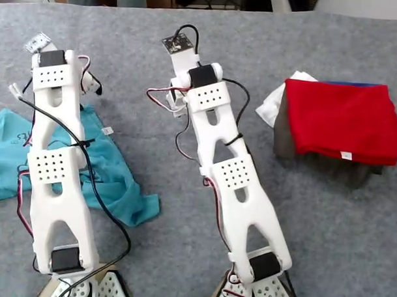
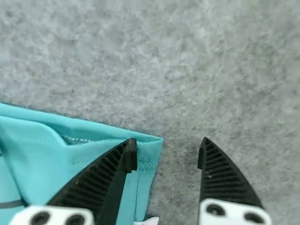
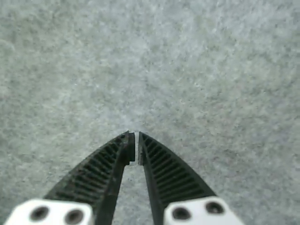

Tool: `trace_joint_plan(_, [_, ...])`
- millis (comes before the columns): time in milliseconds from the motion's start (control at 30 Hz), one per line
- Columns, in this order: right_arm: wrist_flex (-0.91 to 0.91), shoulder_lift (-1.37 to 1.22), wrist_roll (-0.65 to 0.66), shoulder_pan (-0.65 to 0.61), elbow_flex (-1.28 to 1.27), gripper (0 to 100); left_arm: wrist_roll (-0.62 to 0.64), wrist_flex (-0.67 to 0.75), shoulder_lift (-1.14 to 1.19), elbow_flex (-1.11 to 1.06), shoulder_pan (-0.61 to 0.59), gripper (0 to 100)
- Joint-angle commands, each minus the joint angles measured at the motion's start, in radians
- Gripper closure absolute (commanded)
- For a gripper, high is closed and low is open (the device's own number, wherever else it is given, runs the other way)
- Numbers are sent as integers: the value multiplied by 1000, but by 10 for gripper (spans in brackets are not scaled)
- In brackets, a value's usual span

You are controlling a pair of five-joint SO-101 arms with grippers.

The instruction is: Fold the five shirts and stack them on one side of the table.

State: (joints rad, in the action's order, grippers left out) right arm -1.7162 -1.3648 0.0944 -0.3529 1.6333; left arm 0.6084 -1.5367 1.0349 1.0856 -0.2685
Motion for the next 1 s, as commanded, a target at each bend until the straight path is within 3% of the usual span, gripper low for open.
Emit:
trace_joint_plan(0, [14, 16, 9, 6, 39, 976, 3, 12, -9, -5, 7, 755])
trace_joint_plan(467, [26, 16, 11, 8, 38, 976, -34, 0, -9, -15, 5, 760])
trace_joint_plan(967, [26, 16, 11, 8, 38, 976, -15, 5, 75, 36, -12, 961])
